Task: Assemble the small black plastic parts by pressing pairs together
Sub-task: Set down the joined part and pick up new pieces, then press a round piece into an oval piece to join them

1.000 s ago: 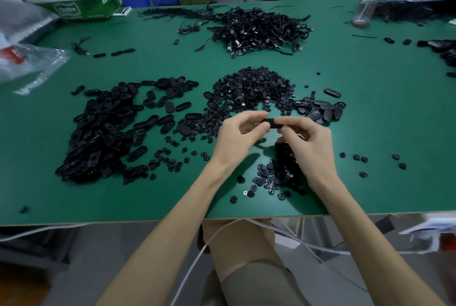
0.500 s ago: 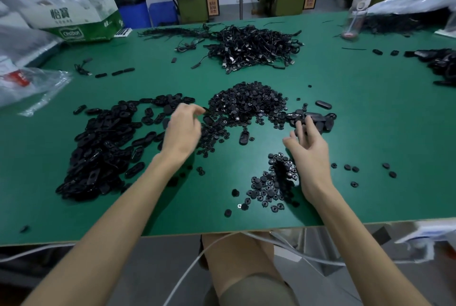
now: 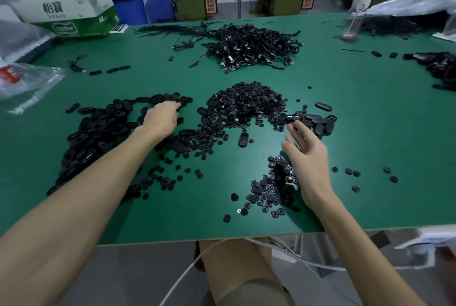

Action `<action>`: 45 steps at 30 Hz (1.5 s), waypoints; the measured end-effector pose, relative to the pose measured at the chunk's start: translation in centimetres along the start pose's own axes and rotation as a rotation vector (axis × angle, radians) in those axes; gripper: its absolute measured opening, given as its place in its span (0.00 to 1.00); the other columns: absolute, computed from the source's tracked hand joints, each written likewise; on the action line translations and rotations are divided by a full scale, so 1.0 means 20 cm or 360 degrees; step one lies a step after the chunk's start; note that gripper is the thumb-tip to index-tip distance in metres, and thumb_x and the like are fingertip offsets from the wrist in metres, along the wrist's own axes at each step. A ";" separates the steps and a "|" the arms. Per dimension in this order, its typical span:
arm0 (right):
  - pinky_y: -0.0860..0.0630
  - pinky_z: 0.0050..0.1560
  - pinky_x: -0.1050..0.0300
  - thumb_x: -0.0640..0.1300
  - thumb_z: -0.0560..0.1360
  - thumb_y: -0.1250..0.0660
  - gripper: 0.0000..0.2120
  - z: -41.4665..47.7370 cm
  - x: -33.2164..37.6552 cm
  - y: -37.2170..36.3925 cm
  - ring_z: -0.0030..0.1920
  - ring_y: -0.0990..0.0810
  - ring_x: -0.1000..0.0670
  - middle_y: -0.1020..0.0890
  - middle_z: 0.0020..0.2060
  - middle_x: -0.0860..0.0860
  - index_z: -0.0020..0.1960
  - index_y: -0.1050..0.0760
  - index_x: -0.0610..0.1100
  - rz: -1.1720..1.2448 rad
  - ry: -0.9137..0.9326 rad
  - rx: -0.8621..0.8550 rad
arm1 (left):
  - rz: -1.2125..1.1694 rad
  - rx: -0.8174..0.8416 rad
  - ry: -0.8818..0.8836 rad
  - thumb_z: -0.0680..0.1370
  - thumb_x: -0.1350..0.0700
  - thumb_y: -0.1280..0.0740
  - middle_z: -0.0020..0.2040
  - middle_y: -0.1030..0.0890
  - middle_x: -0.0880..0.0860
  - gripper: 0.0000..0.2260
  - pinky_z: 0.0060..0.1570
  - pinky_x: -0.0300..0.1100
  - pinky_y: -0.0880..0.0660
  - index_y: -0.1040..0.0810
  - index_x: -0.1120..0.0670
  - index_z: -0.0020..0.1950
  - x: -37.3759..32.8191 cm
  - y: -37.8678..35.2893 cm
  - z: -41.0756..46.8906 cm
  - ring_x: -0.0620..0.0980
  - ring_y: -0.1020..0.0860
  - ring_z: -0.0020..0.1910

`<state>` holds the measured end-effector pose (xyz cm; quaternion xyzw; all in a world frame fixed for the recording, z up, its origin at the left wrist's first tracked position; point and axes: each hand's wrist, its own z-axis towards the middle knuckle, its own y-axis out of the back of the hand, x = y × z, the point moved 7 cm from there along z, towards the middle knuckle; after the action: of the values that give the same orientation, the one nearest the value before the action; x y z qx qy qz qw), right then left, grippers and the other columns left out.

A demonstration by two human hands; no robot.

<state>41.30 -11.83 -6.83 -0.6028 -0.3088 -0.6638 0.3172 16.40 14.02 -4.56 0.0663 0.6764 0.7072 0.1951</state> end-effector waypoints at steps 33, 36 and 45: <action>0.39 0.62 0.63 0.47 0.81 0.31 0.12 0.04 0.19 -0.27 0.66 0.33 0.53 0.21 0.57 0.58 0.63 0.20 0.49 -0.1116 0.0694 0.0446 | -0.1225 -0.0465 0.0220 0.83 0.59 0.32 0.58 0.17 0.52 0.08 0.59 0.41 0.23 0.19 0.57 0.62 0.04 0.12 -0.26 0.49 0.20 0.57; 0.37 0.62 0.60 0.49 0.81 0.31 0.14 0.11 0.17 -0.42 0.64 0.34 0.50 0.20 0.57 0.53 0.66 0.20 0.47 -0.1287 0.0731 0.0573 | -0.2041 -0.0243 0.0336 0.82 0.63 0.32 0.57 0.17 0.55 0.07 0.52 0.41 0.17 0.18 0.59 0.59 -0.09 0.05 -0.26 0.51 0.18 0.57; 0.30 0.60 0.48 0.50 0.80 0.30 0.11 0.15 0.11 -0.77 0.57 0.32 0.43 0.22 0.53 0.48 0.60 0.18 0.47 -0.1543 0.0835 0.0624 | -0.3605 -0.0038 0.0327 0.80 0.67 0.33 0.47 0.18 0.56 0.08 0.51 0.41 0.18 0.21 0.64 0.59 -0.36 -0.12 -0.27 0.48 0.16 0.43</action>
<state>30.85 -0.18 -4.84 -0.1383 -0.5775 -0.7907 0.1488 21.57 6.44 -6.15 -0.6432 0.3534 0.1325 0.6662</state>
